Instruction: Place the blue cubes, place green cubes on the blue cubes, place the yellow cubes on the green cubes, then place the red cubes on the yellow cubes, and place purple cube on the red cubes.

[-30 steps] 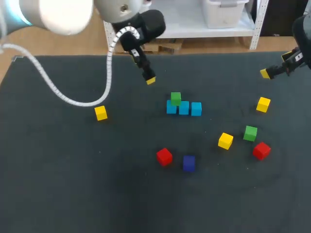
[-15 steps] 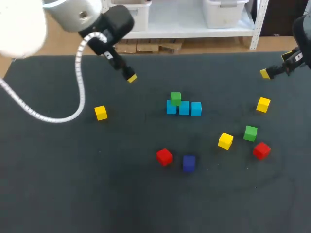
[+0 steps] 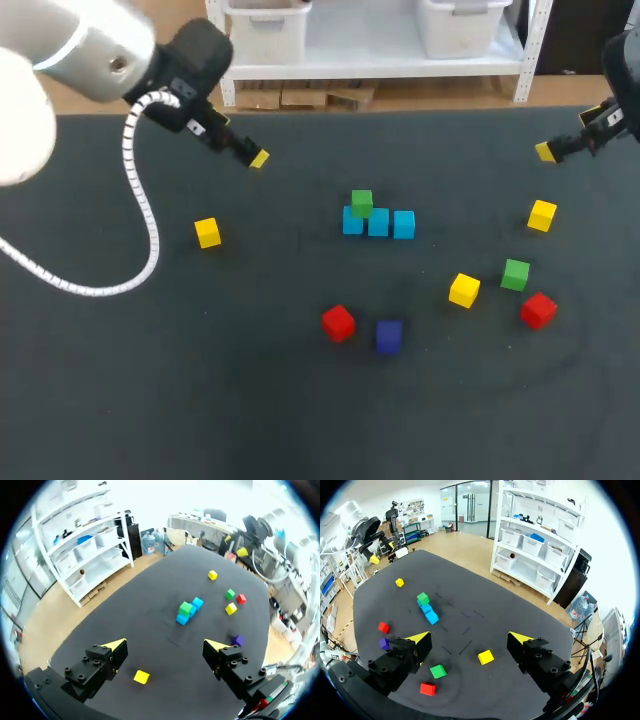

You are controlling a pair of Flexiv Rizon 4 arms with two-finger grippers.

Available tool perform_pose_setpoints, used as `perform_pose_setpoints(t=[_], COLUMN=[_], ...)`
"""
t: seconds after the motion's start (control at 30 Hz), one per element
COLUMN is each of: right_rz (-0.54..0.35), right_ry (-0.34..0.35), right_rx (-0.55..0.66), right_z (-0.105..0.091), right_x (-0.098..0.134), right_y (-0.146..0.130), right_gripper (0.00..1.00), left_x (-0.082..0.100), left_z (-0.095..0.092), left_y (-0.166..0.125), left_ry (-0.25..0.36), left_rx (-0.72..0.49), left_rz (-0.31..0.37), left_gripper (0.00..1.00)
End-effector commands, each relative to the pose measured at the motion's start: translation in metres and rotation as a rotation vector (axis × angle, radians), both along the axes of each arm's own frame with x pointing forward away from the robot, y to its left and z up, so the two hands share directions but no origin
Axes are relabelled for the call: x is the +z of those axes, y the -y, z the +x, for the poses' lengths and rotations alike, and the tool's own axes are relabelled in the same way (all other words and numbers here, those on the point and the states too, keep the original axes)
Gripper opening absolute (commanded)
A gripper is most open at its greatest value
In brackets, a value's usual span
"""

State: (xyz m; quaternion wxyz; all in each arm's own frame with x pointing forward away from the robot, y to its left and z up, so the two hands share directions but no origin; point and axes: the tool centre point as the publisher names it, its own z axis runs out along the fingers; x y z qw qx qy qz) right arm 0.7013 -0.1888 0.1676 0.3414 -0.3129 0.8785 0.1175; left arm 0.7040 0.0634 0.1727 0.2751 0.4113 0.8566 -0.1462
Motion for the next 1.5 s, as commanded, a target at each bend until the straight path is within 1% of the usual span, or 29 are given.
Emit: perform_pose_setpoints(t=[0.03, 0.33, 0.47, 0.53, 0.57, 1.5], right_rz=[-0.001, -0.001, -0.001, -0.001, -0.001, -0.001], right_ry=[0.001, 0.001, 0.001, 0.001, 0.001, 0.001], right_rx=[-0.003, -0.003, -0.003, -0.003, -0.003, -0.003], right_z=[-0.001, -0.001, -0.001, -0.001, -0.001, -0.001], right_x=[0.001, 0.001, 0.001, 0.001, 0.001, 0.001], right_y=[0.0, 0.0, 0.0, 0.0, 0.0, 0.0], right_gripper=[1.0, 1.0, 1.0, 1.0, 1.0, 1.0], left_x=[-0.002, 0.001, 0.002, 0.002, 0.001, 0.001], left_z=[-0.004, 0.0, 0.001, 0.001, 0.002, 0.002], left_y=[-0.012, -0.027, -0.031, -0.032, -0.032, -0.032], left_ry=[0.07, 0.085, 0.085, 0.069, 0.053, 0.053], left_rx=[0.022, 0.087, 0.095, 0.096, 0.138, 0.138], left_rz=[-0.108, -0.124, -0.124, -0.116, -0.093, -0.093], left_gripper=[1.0, 1.0, 1.0, 1.0, 1.0, 1.0])
